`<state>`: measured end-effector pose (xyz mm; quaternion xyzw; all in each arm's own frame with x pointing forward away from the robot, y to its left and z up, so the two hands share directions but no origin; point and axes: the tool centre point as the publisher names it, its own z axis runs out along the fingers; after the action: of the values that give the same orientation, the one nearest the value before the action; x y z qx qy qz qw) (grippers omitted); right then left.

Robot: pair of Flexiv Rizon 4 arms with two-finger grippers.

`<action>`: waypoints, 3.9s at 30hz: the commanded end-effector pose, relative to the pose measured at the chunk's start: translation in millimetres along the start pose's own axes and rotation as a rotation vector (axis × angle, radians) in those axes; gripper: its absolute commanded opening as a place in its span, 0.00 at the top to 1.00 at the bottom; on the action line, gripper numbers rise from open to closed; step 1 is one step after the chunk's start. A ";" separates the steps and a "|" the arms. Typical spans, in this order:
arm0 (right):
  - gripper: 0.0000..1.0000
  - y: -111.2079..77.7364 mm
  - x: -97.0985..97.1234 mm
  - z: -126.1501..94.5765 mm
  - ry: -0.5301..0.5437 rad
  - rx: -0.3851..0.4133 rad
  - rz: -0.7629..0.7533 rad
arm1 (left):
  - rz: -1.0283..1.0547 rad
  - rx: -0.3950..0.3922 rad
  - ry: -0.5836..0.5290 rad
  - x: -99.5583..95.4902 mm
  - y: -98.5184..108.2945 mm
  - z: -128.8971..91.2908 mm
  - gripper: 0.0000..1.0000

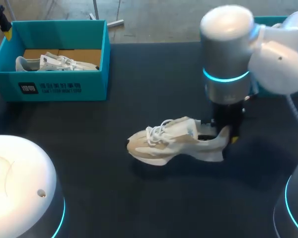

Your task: Take the shoe out of the shoebox, open the shoe tongue, remove and reinsert the insole, then place the shoe into the shoebox

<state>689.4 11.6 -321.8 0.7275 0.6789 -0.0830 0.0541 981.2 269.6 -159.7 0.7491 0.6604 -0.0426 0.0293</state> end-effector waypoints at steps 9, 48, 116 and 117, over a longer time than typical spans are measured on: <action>1.00 -9.8 47.3 23.1 0.020 0.028 0.032 | 0.000 0.000 0.002 -0.1 -0.4 -0.2 0.00; 1.00 -22.5 77.4 55.5 0.036 0.070 0.067 | 0.000 0.000 0.002 -0.1 -0.4 -0.2 0.00; 0.00 -40.2 19.5 -51.1 0.690 -0.165 -0.608 | 0.000 0.000 0.002 -0.1 -0.4 -0.2 0.00; 0.00 -40.2 19.5 -51.1 0.690 -0.165 -0.608 | 0.000 0.000 0.002 -0.1 -0.4 -0.2 0.00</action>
<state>665.7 59.0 -276.5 0.5182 0.8464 0.1059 -0.0619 981.1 269.6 -159.7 0.7491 0.6605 -0.0426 0.0293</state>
